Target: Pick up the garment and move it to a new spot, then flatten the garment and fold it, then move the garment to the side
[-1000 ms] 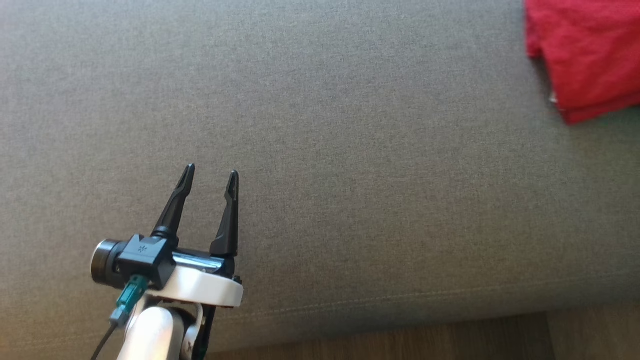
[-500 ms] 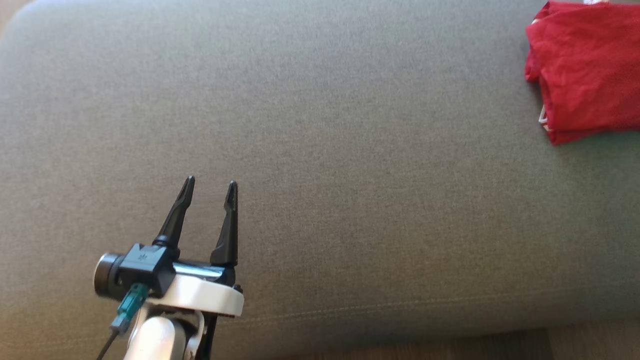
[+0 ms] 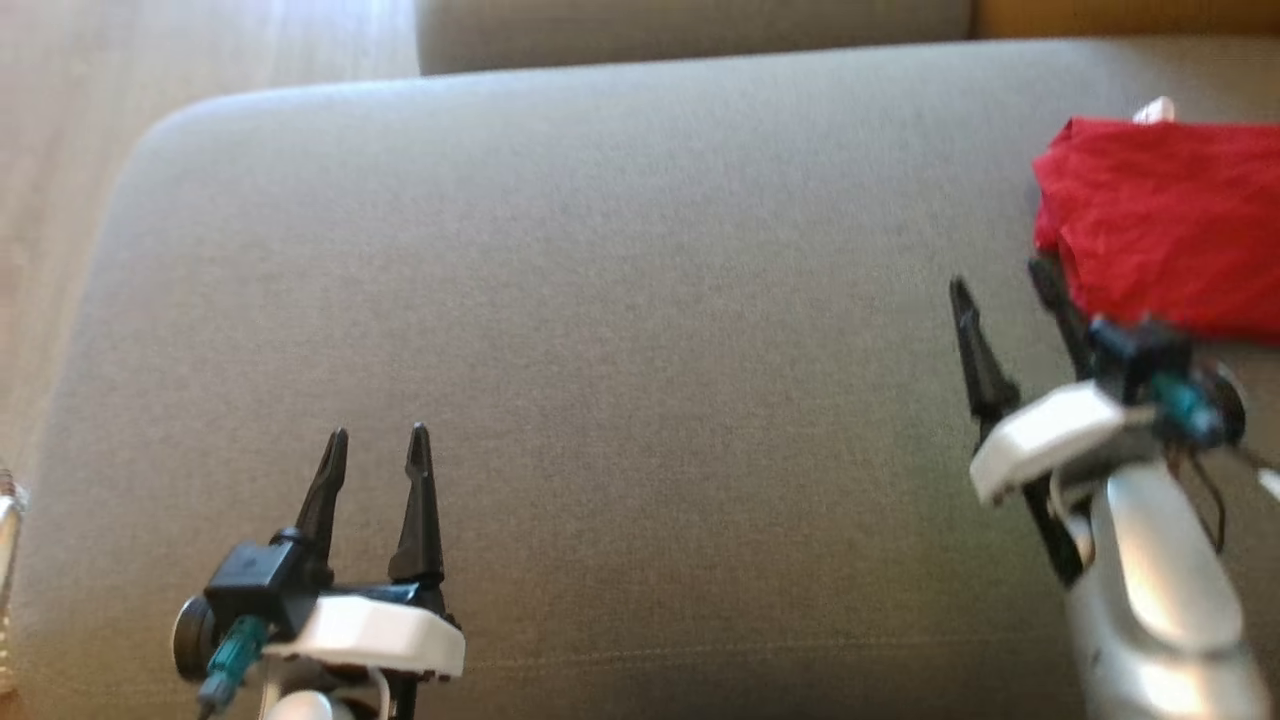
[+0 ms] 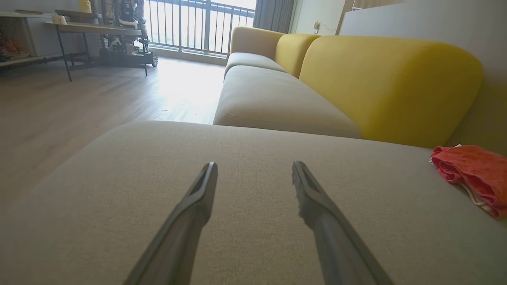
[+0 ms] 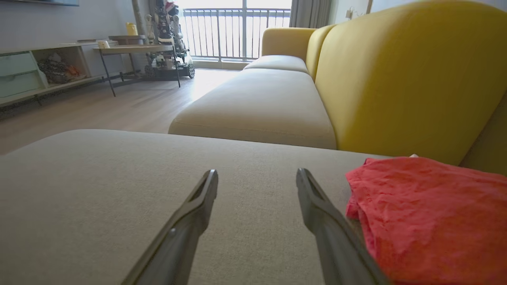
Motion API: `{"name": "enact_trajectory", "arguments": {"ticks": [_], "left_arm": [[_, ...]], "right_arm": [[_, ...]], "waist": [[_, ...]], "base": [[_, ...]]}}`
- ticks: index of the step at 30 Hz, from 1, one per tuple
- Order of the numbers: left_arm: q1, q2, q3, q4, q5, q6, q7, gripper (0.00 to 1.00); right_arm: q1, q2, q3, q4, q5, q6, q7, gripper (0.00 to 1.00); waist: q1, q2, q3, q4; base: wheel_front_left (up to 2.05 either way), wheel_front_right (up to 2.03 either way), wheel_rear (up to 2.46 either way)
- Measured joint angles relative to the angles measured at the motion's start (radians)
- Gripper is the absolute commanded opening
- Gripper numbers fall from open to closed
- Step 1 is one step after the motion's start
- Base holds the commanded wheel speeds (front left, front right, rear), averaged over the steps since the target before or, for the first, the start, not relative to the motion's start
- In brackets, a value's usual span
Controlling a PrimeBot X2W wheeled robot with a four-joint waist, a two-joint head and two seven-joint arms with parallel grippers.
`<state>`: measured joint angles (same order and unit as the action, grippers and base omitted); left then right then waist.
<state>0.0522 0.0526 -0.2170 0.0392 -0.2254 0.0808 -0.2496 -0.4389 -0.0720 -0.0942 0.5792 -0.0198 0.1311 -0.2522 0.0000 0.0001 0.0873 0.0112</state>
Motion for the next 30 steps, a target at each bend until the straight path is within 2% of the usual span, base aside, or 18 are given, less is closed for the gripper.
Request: {"name": "enact_trajectory", "arguments": {"ticks": [5,9,12,16,20,30], "left_arm": [[0.036,0.0,0.018,-0.023,0.001,0.007,0.0,1.0],[0.059,0.004,0.034,-0.056,0.067,0.005,0.0,1.0],[0.079,0.004,0.039,-0.072,0.107,0.001,0.0,1.0],[0.116,0.004,0.051,-0.073,0.117,-0.01,0.0,1.0],[0.127,0.004,0.059,-0.07,0.117,-0.022,0.0,1.0],[0.13,0.004,0.067,-0.061,0.117,-0.034,0.0,1.0]], "right_arm": [[0.186,0.015,0.005,-0.228,-0.006,0.0,0.0,1.0],[0.3,0.015,0.042,-0.359,0.054,0.0,0.0,1.0],[0.375,0.024,0.059,-0.402,0.116,0.0,0.0,1.0],[0.459,0.026,0.023,-0.443,0.129,0.0,0.0,1.0],[0.519,0.026,0.032,-0.469,0.142,0.0,0.0,1.0],[0.55,0.027,0.052,-0.508,0.132,0.0,0.0,1.0]], "waist": [[0.0,0.0,-0.057,0.023],[0.0,0.0,-0.088,0.039],[0.0,0.0,-0.103,0.048],[0.0,0.0,-0.117,0.052],[0.0,0.0,-0.124,0.05],[0.0,0.0,-0.13,0.028]], "base": [[0.0,0.0,0.0],[0.0,0.0,0.0],[0.0,0.0,0.0],[0.0,0.0,0.0],[0.0,0.0,0.0],[0.0,0.0,0.0]]}}
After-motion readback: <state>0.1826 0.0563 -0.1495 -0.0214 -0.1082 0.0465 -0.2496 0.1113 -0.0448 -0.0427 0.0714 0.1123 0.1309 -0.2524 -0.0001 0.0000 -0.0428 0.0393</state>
